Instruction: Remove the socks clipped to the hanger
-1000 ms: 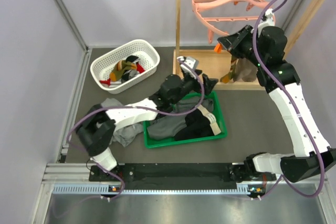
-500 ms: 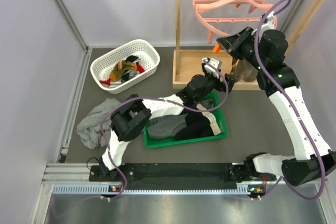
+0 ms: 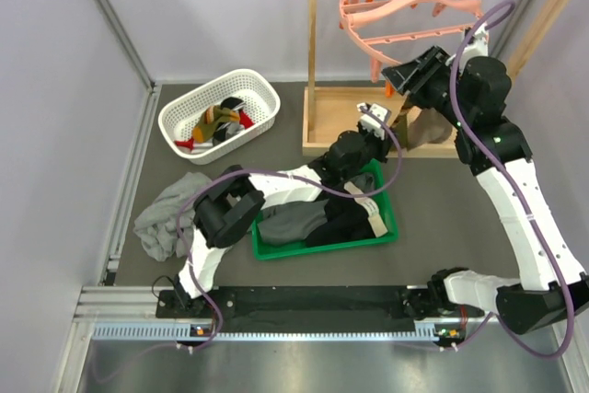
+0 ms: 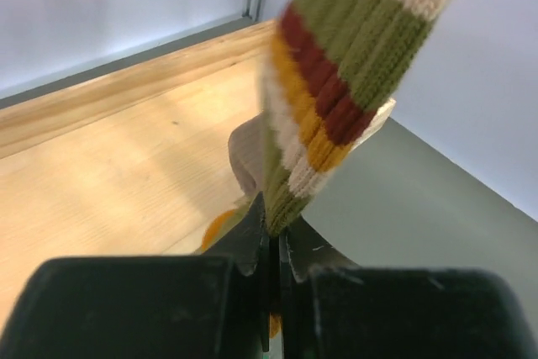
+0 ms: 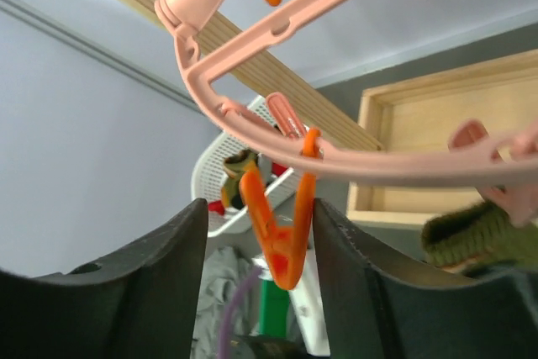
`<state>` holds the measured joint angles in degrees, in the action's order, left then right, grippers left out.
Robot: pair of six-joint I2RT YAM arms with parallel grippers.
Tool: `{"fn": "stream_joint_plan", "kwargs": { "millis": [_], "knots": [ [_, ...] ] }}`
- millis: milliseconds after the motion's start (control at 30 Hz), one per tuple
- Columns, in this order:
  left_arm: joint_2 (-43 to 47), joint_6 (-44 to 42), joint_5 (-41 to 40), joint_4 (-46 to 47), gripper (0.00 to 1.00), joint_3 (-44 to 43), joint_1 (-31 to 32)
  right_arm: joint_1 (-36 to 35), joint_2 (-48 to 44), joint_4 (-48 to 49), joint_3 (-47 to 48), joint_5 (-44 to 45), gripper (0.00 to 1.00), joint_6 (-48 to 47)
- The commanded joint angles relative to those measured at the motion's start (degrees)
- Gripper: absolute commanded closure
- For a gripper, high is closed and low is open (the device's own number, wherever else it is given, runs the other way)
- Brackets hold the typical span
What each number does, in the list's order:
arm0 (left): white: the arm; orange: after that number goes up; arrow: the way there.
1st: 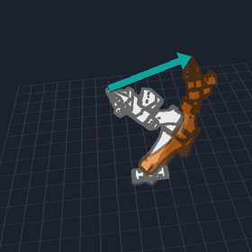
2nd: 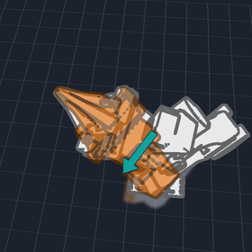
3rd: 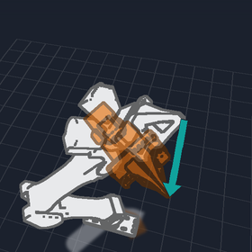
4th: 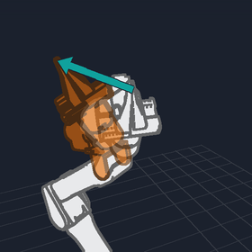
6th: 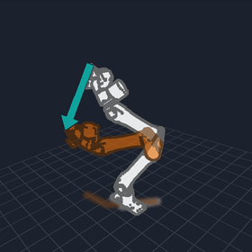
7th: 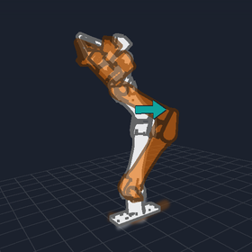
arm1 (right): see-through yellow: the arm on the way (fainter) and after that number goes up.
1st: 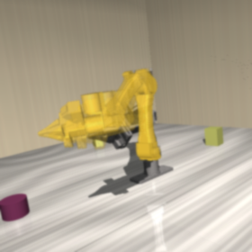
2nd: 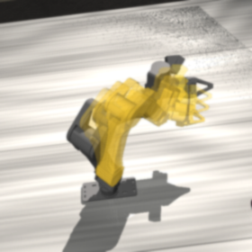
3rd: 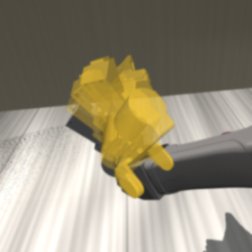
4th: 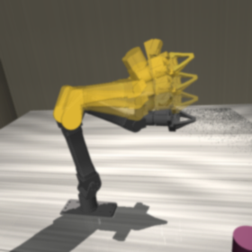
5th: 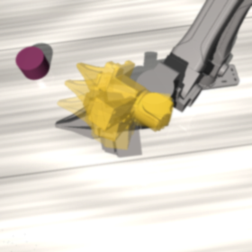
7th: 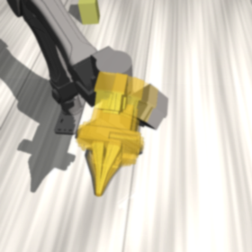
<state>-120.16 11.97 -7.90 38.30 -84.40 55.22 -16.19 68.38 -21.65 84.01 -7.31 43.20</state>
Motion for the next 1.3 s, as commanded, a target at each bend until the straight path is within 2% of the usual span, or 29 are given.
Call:
{"fn": "stream_joint_plan", "kwargs": {
  "millis": [0,33,133,367,567,833,1267],
  "knots": [
    [10.2,-1.2,-1.4,0.4,1.0,3.4,0.1,0.4,-3.9,-4.2,2.8,4.2,0.45,-5.6],
    [11.1,-0.9,-1.1,0.5,1.0,5.2,0.1,0.4,-4.3,-5.1,3.0,4.8,0.41,-6.4],
    [14.4,0.2,0.0,1.9,1.0,8.4,0.0,0.5,-5.4,-8.7,4.6,7.0,0.38,-8.5],
    [19.8,1.6,1.7,1.4,1.0,12.4,0.1,0.4,-5.6,-19.0,11.0,18.7,0.37,-16.0],
    [22.9,1.7,2.7,1.2,1.0,15.1,0.8,0.5,-3.3,-22.9,13.6,20.9,0.37,-18.6],
    [24.0,2.0,3.2,1.3,1.0,17.2,2.8,0.4,-2.6,-18.1,10.2,18.8,0.4,-17.5],
    [25.0,1.1,2.7,0.7,1.0,17.1,4.2,-1.7,-0.5,-10.3,6.4,16.3,0.41,-23.9]
  ]
}}
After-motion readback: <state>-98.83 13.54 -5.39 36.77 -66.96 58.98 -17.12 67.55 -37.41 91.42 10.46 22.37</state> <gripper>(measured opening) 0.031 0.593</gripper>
